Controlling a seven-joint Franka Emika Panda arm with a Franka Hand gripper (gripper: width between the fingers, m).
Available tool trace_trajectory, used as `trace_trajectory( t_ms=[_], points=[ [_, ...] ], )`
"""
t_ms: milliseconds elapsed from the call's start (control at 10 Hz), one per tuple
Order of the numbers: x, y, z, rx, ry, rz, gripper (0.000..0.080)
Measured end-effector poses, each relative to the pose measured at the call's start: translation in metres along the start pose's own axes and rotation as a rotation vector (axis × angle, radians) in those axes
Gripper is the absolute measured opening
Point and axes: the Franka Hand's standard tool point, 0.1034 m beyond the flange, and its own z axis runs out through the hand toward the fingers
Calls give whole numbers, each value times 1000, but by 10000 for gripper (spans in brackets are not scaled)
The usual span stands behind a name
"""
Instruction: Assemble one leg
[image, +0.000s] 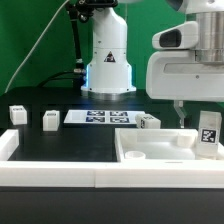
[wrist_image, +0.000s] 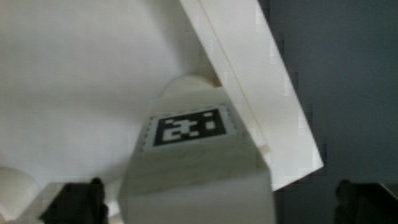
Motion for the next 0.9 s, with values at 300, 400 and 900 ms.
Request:
trace_trajectory(
  t_ms=[300, 400, 900],
  points=[
    [1, 2, 0, 0, 0, -8, 451],
    [1, 2, 0, 0, 0, 2, 451],
    [2, 8, 0, 10, -10, 387, 294]
  ],
)
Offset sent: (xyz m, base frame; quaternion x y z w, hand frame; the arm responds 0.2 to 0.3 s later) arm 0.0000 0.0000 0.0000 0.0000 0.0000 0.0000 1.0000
